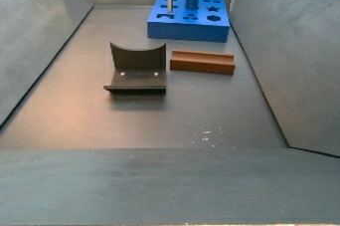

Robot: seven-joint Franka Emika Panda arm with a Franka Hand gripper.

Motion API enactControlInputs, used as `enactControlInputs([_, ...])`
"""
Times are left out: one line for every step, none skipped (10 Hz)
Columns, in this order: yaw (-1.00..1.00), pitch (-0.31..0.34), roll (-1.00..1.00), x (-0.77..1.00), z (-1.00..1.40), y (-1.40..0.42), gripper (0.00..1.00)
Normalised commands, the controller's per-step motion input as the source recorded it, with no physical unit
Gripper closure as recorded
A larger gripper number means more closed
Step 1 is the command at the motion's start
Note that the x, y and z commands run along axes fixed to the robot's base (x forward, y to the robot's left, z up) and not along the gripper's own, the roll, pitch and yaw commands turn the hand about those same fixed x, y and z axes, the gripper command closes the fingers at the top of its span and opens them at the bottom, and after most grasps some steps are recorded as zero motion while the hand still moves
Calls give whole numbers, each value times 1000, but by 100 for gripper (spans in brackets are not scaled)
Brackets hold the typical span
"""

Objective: Pick up the arch object. Move up. Place the arch object on the fixture. Regrasp the arch object. Move to above the board. Insert the arch object.
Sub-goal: Pick up the arch object.

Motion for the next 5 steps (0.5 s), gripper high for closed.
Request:
enactControlInputs([-494,106,100,254,0,-246,0])
enactControlInputs([-917,0,6,0,0,-217,0])
enactControlInputs([-983,0,0,0,-6,-137,0])
enactControlInputs([-1000,0,0,0,-69,-89,0])
enactControlInputs([-1000,0,0,0,-137,-51,0])
